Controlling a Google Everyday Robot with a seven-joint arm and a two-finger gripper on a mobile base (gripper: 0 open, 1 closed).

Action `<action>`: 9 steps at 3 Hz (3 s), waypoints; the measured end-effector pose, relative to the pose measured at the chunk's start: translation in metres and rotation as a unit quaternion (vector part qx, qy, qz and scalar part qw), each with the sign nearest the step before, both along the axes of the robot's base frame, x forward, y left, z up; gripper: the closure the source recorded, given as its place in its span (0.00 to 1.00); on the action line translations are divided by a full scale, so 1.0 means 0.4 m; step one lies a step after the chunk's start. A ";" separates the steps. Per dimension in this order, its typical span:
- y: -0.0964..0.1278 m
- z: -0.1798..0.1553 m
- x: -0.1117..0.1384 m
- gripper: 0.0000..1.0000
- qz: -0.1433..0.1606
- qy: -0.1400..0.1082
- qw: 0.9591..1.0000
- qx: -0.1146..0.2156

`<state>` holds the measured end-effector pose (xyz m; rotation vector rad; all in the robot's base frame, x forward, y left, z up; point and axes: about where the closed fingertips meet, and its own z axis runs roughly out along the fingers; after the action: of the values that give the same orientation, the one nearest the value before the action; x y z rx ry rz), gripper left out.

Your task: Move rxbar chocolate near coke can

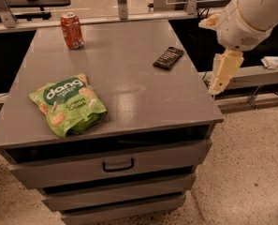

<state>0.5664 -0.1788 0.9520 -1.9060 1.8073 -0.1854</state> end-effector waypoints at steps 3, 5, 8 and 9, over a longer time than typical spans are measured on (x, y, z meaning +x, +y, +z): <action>0.086 -0.110 0.268 0.00 0.093 0.011 0.996 -0.007; 0.085 -0.136 0.339 0.00 0.127 -0.034 0.989 -0.073; 0.058 -0.177 0.489 0.00 0.180 -0.046 0.955 -0.231; 0.082 -0.188 0.510 0.00 0.216 -0.036 0.941 -0.259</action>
Offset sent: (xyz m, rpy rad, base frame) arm 0.1583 0.0463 -0.0664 -0.0462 0.0738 0.1959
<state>0.7706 -0.1459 0.8767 -2.5658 1.3266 -0.6143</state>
